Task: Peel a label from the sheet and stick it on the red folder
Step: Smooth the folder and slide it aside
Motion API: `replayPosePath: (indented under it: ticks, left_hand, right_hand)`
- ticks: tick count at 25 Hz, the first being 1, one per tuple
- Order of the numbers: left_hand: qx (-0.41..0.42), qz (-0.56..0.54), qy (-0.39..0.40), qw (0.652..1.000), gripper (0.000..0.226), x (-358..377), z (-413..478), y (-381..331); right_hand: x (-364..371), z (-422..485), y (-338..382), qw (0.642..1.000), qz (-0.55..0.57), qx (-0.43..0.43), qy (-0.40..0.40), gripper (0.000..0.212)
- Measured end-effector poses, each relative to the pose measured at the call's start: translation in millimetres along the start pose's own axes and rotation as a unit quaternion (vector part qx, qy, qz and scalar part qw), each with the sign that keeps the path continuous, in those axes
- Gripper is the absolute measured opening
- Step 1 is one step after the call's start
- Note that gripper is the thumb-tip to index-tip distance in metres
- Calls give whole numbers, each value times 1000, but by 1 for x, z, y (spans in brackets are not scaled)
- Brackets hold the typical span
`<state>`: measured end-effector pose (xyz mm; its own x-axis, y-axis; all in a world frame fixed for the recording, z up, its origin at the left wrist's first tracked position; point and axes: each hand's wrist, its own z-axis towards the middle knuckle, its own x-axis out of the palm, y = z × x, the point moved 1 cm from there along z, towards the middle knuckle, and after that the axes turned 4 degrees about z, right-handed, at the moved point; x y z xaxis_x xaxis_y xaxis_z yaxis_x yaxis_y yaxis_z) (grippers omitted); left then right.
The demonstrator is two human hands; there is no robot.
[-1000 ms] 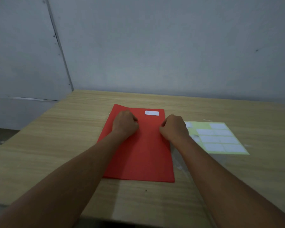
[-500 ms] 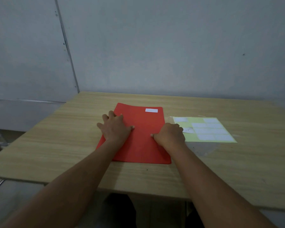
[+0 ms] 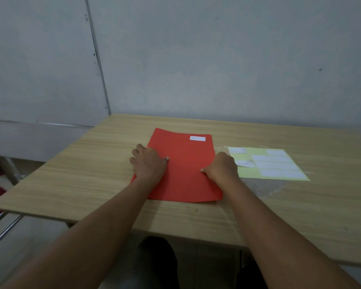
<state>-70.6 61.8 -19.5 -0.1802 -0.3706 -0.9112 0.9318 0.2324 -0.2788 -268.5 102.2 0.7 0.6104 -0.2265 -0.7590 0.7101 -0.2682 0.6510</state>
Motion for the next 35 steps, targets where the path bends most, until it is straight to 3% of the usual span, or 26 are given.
replayPosePath:
  ticks: [15, 23, 35]
  left_hand:
    - [-22, 43, -17, 999, 62, 16, 121, 67]
    - [-10, 49, -22, 998, 64, 35, 192, 92]
    - [-3, 53, -32, 998, 67, 45, 211, 97]
  right_hand:
    - [90, 79, 78, 997, -12, -73, -36, 45]
    - [135, 120, 122, 995, -35, -71, -65, 45]
    - [155, 130, 128, 989, -53, -85, -108, 42]
